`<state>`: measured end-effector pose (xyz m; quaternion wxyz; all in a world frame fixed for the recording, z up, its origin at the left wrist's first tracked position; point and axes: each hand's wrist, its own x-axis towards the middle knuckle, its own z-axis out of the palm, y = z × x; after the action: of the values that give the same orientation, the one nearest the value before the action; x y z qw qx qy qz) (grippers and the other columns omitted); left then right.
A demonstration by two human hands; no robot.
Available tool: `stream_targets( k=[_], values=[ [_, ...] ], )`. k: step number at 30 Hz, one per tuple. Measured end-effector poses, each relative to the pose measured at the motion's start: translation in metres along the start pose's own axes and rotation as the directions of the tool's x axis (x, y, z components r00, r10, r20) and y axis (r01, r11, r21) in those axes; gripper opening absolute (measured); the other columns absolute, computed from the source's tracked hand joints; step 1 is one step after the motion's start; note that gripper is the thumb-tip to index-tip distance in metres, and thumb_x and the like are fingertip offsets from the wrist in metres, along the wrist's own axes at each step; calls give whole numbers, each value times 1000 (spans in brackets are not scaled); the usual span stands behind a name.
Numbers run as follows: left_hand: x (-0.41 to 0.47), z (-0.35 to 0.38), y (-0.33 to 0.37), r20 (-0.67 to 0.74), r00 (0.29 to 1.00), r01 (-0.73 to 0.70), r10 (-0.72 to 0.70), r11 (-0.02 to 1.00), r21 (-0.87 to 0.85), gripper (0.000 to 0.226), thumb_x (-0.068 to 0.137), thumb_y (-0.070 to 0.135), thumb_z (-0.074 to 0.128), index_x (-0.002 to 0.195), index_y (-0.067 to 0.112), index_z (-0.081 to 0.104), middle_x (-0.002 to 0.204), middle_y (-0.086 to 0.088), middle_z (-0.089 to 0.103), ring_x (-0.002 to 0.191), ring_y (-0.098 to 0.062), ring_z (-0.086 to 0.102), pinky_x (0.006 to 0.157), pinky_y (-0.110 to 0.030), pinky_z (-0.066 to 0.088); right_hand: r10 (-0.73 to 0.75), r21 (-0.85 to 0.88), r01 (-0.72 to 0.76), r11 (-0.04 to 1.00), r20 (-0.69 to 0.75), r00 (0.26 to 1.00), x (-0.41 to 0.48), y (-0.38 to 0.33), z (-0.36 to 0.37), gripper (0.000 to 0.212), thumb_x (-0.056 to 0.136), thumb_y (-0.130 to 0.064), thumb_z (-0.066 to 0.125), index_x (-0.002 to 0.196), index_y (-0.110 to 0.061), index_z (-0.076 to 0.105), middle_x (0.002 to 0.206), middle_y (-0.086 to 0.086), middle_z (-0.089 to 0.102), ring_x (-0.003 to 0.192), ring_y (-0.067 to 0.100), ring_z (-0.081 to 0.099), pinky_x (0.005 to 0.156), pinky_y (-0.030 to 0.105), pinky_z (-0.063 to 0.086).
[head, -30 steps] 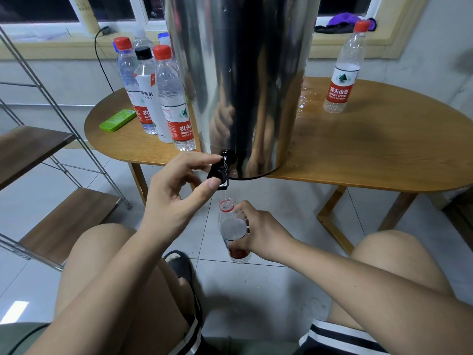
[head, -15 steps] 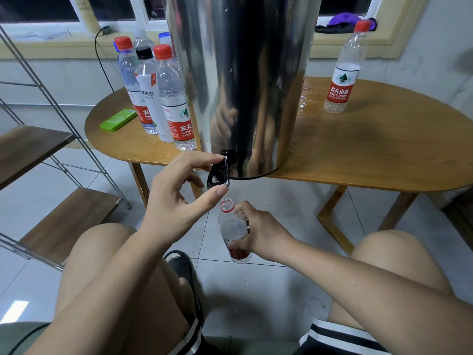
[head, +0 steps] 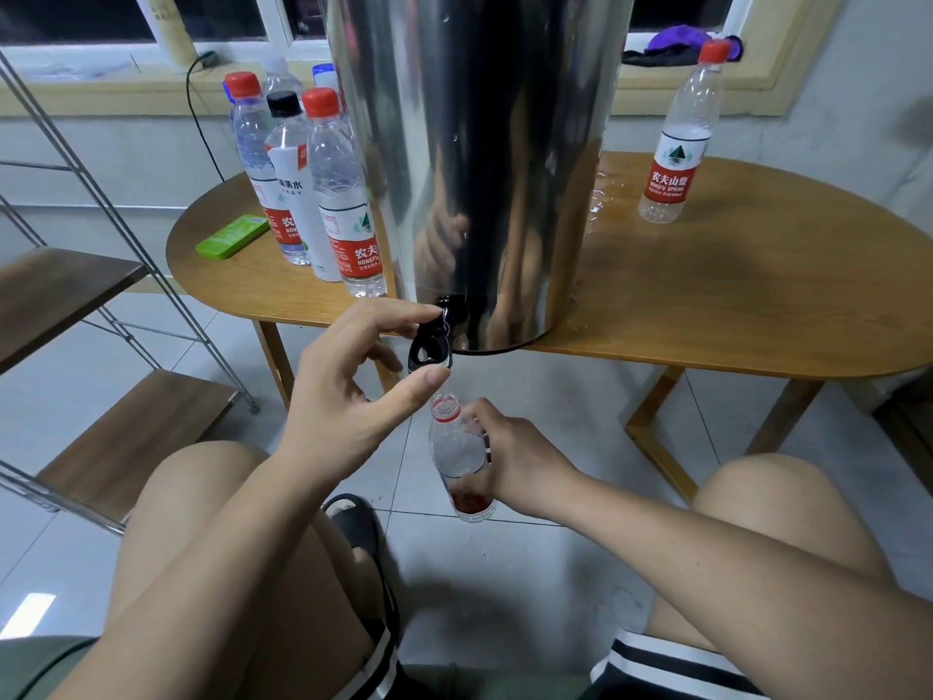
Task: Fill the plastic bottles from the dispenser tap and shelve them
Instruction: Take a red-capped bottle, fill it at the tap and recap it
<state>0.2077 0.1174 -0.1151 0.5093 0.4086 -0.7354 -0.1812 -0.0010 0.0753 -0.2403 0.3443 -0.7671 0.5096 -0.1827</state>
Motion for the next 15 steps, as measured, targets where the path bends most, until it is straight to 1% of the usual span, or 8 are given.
stream_targets(
  k=[5,9,15],
  values=[
    [0,0,-1,-3,1000,-5,5,1000,3,38,98,40,74,132,22,69,123,-1,72,118,-28,68,83,-32,55,1,-1,-1,1000,-3,1000,1,0,0,69,69,-47,94,114,-43,41,115,-5,72,100,24,69,86,45,61],
    [-1,0,-1,-4,1000,-9,9,1000,8,40,98,39,75,132,18,70,124,0,73,119,-28,68,82,-35,56,7,-10,-7,1000,-3,1000,1,0,0,71,69,-49,94,116,-43,41,115,-3,72,101,24,69,86,44,61],
    [-1,-1,-4,-2,1000,-20,20,999,25,47,95,40,79,133,15,70,123,-2,72,118,-29,68,82,-36,55,8,-1,-8,1000,-9,1000,1,1,1,69,70,-47,93,117,-41,42,115,-5,71,102,22,68,87,43,60]
  ],
)
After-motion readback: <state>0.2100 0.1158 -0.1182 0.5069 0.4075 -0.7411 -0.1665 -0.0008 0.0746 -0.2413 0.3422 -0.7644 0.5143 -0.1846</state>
